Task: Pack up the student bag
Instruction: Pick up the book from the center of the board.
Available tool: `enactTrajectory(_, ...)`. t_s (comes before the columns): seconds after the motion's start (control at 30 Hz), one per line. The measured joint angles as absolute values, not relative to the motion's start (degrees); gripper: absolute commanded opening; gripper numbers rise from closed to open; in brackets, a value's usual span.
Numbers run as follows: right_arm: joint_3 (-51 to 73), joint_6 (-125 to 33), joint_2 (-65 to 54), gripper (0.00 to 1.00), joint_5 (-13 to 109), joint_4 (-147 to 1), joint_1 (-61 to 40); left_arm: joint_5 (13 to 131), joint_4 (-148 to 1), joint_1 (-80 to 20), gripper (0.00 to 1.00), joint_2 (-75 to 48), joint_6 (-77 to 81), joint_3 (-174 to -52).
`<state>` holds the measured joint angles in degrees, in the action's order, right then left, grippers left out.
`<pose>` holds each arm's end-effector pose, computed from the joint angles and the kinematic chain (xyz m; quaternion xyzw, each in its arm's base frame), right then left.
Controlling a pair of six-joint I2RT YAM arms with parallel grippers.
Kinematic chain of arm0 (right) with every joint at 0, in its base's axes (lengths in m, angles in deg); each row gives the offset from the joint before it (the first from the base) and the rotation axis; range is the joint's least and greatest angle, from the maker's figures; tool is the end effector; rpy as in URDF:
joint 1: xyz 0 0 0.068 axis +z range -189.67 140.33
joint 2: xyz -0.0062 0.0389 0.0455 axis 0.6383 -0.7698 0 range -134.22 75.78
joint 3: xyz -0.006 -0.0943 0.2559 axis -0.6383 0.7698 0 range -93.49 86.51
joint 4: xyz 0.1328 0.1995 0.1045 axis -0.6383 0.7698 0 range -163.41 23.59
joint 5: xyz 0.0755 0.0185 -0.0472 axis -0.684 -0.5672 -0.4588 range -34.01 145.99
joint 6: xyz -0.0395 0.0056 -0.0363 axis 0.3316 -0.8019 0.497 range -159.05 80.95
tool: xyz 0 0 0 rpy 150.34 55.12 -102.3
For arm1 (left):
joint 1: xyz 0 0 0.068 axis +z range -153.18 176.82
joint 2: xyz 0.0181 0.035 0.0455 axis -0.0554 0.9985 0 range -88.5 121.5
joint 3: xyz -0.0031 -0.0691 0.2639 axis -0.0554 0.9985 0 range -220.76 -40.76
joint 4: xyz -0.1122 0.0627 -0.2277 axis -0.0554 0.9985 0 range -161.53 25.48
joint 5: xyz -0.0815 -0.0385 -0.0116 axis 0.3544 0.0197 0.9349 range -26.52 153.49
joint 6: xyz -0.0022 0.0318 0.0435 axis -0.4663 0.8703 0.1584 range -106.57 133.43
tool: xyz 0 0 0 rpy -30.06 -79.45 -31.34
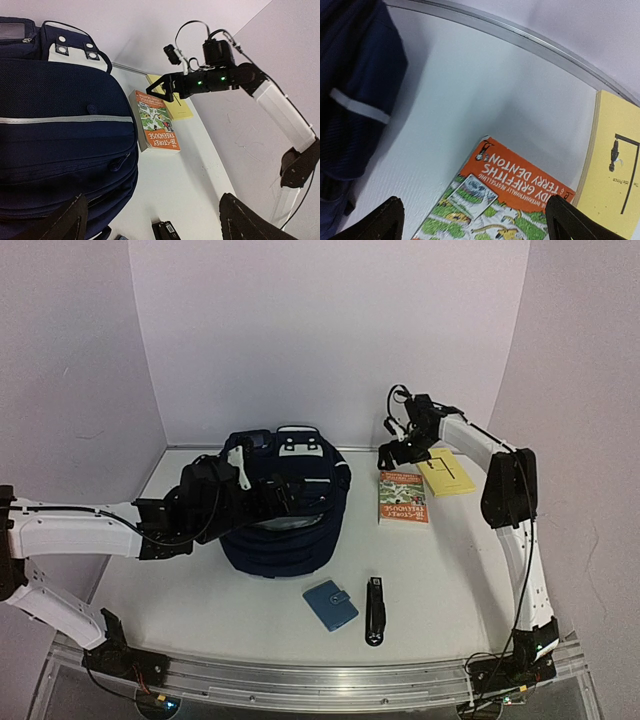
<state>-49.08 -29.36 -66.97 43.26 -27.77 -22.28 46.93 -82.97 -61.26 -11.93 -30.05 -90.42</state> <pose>0.5192 0.1708 0.2155 -0.2549 0.9075 0.1261 0.3092 0.1717 -0.2564 0.2841 0.0136 0.7923 -0.3918 0.4676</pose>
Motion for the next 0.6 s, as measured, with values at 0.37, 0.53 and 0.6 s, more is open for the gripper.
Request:
enactTrajectory(0.37, -50.6, -29.9, -73.4, 0.98, 42.8, -33.1, -24.2, 48.7, -82.5, -62.1, 0.93, -11.9, -29.9, -90.1)
enactTrajectory(0.53, -48.9, -29.4, -74.0, 0.97, 40.4, -34.8, -25.2, 50.2, -78.0, -63.1, 0.93, -6.7, -27.9, -95.0)
enactTrajectory(0.6, -46.3, -28.6, -73.4, 0.96, 39.1, -37.0, -25.8, 50.6, -76.3, -63.7, 0.93, -4.2, -26.5, -97.7)
